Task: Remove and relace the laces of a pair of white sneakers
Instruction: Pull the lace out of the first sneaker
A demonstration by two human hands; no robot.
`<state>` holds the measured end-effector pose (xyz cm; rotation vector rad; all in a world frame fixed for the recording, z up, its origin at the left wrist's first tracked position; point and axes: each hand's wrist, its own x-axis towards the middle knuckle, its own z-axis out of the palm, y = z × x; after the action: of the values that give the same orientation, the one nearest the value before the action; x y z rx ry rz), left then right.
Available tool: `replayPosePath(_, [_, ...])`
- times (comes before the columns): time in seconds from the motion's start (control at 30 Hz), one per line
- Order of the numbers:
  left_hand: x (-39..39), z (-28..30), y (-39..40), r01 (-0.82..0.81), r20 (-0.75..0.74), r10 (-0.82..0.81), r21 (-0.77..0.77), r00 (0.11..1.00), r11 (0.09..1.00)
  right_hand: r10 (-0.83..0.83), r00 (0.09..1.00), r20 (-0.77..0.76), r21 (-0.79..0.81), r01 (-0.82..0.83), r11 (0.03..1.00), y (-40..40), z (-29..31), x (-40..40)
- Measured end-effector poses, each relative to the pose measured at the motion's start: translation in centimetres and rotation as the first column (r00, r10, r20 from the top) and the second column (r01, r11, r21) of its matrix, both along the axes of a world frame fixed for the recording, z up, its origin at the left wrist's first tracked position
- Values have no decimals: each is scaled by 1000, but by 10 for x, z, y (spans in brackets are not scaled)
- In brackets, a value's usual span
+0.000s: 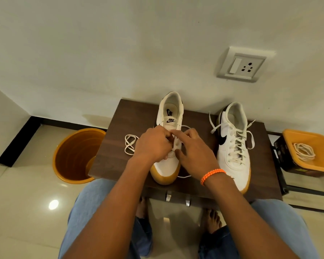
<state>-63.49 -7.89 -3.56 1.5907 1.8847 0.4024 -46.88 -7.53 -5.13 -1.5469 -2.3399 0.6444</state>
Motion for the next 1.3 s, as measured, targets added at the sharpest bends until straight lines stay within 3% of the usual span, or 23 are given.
replayPosePath(0.33, [-2, 5, 2, 56, 13, -56, 5, 998, 998, -38, 999, -14, 69, 39, 997, 3, -5, -2])
replayPosePath(0.43, [-12, 12, 2, -16, 203, 19, -20, 979, 1000, -51, 999, -17, 20, 52, 998, 5, -2, 0])
replayPosePath(0.5, [-21, 18, 1, -106, 389, 136, -96, 911, 990, -55, 998, -42, -42, 53, 998, 7, 0, 4])
replayPosePath(0.57, [-26, 22, -1, -142, 473, 202, -161, 858, 977, -65, 996, -58, -54, 62, 997, 8, 0, 6])
replayPosePath(0.77, [-14, 16, 2, -48, 316, 62, -52, 947, 997, -56, 997, -59, 81, 61, 995, 10, -9, 5])
replayPosePath(0.97, [-1, -2, 7, 39, 130, -40, 8, 991, 999, -59, 997, -39, 114, 63, 991, 11, -12, 7])
replayPosePath(1.1, [2, 0, 7, 45, 148, -42, -15, 988, 999, -50, 997, -58, 89, 55, 994, 11, -11, 9])
replayPosePath(1.2, [-4, 10, 6, 8, 309, 18, -82, 951, 997, -51, 997, -53, 83, 56, 995, 11, -9, 9])
replayPosePath(1.3, [-16, 26, 2, -34, 573, 121, -160, 811, 987, -53, 997, -52, 71, 57, 996, 12, -7, 10])
